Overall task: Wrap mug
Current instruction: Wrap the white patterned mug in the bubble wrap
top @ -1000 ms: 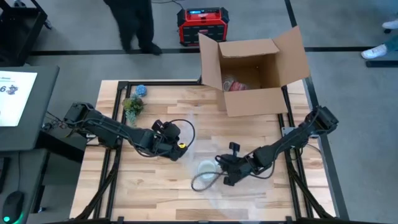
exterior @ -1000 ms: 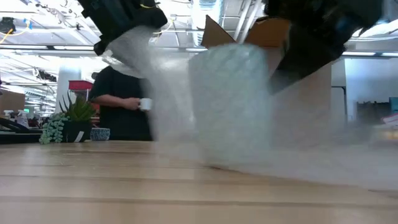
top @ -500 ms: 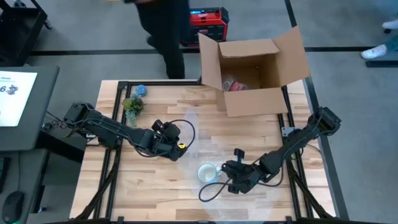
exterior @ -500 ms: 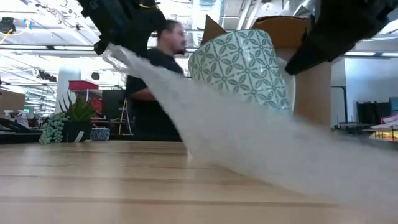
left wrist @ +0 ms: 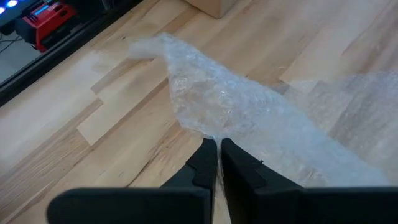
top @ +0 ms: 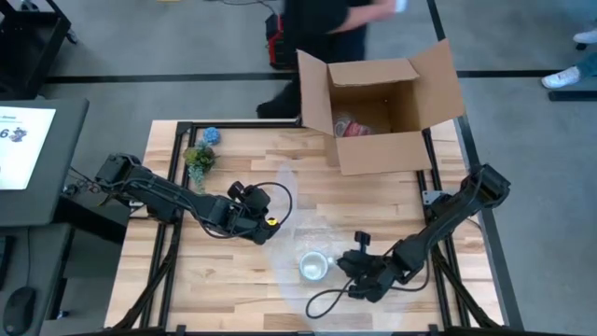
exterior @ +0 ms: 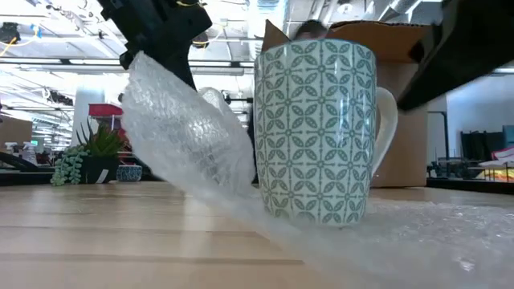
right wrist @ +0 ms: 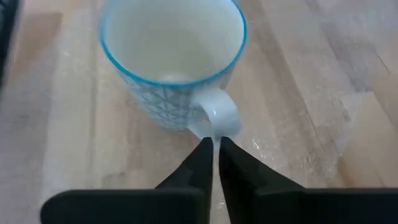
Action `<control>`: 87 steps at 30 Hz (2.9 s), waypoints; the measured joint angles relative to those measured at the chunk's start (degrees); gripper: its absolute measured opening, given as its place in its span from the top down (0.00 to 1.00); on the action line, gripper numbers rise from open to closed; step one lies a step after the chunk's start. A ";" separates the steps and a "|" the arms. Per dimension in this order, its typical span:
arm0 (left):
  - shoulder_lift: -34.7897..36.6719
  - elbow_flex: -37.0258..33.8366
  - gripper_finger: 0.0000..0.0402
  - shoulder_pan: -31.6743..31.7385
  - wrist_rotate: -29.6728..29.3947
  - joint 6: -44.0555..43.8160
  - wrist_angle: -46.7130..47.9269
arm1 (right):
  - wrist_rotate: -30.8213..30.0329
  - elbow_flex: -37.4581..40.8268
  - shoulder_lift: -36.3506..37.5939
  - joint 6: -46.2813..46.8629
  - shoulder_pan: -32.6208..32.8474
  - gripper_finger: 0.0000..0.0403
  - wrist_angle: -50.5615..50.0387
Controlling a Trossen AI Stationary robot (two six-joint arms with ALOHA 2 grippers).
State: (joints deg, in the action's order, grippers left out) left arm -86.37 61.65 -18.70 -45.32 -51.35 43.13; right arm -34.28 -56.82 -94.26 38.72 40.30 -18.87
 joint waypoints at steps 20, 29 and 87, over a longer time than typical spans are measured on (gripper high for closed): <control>0.00 -0.02 1.00 0.00 -0.01 -0.04 -0.09 | 16.67 0.02 -0.76 -17.55 -8.24 0.42 6.01; 0.00 -0.02 1.00 -0.07 0.24 -0.04 -0.11 | 17.79 0.00 -0.72 -17.95 -9.67 0.81 6.61; 0.04 8.85 1.00 -2.65 -28.32 4.18 17.42 | 9.46 0.04 0.91 -16.42 -17.50 0.88 5.81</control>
State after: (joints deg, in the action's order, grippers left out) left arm -86.32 70.50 -21.35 -73.64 -47.17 60.56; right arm -24.83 -56.77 -93.35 22.30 22.80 -13.06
